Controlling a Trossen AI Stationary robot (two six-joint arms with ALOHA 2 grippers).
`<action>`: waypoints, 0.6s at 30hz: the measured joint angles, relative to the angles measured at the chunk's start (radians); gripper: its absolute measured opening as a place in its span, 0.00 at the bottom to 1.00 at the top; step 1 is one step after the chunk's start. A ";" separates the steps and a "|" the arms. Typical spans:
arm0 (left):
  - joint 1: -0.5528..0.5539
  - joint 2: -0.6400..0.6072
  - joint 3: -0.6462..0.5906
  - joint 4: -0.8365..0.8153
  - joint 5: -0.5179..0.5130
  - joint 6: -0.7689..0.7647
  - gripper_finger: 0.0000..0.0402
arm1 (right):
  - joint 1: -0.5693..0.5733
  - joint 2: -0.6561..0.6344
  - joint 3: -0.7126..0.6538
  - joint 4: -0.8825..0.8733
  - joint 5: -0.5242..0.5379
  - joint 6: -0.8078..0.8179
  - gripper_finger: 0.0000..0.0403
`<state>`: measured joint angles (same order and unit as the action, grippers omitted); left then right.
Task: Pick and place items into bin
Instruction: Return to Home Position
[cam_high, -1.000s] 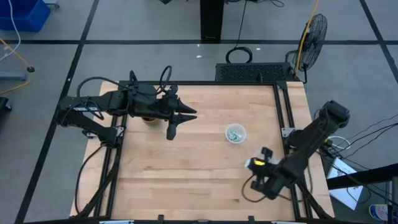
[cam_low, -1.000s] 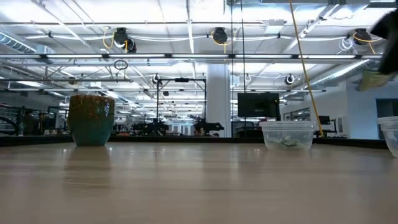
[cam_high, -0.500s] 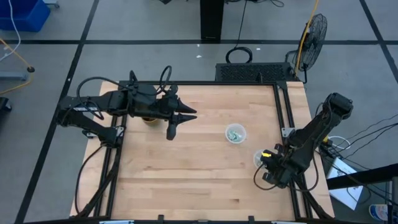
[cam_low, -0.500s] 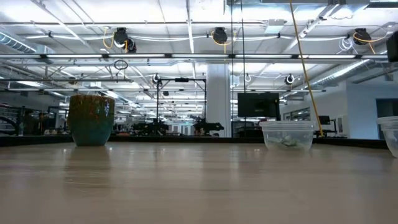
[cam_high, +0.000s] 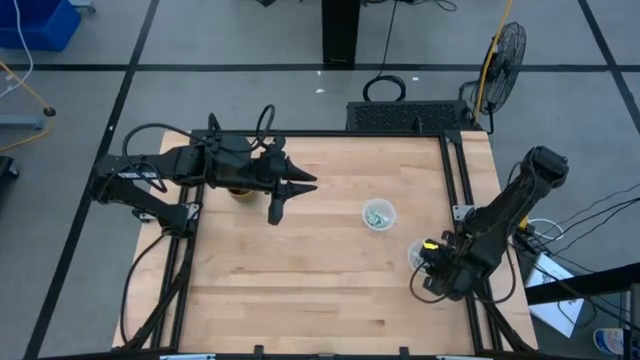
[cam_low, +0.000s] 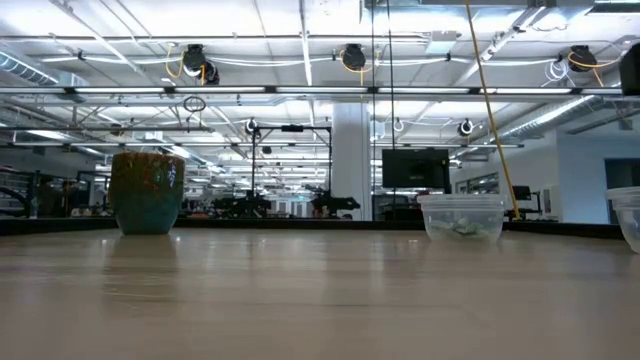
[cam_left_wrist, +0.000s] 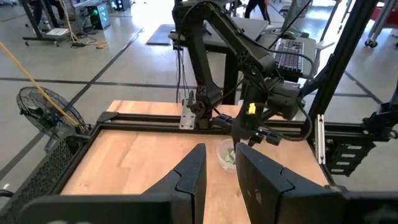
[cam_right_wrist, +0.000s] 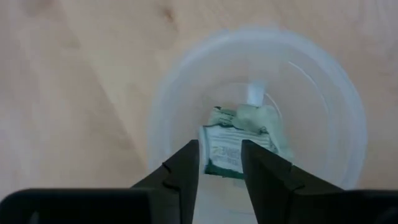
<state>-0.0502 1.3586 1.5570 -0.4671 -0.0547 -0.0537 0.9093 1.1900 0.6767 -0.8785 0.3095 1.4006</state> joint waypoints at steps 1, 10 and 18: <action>0.000 0.000 0.000 0.000 0.000 -0.008 0.23 | 0.000 -0.012 0.005 0.000 0.002 -0.004 0.29; 0.000 0.001 0.001 -0.189 0.001 -0.001 0.23 | -0.022 -0.205 0.078 0.001 0.204 -0.354 0.26; -0.019 -0.035 0.000 -0.399 -0.003 -0.154 0.23 | -0.042 -0.399 0.101 0.112 0.270 -0.727 0.25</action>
<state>-0.0693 1.3238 1.5574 -0.8666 -0.0573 -0.2080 0.8677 0.7909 0.7780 -0.7666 0.5794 0.6736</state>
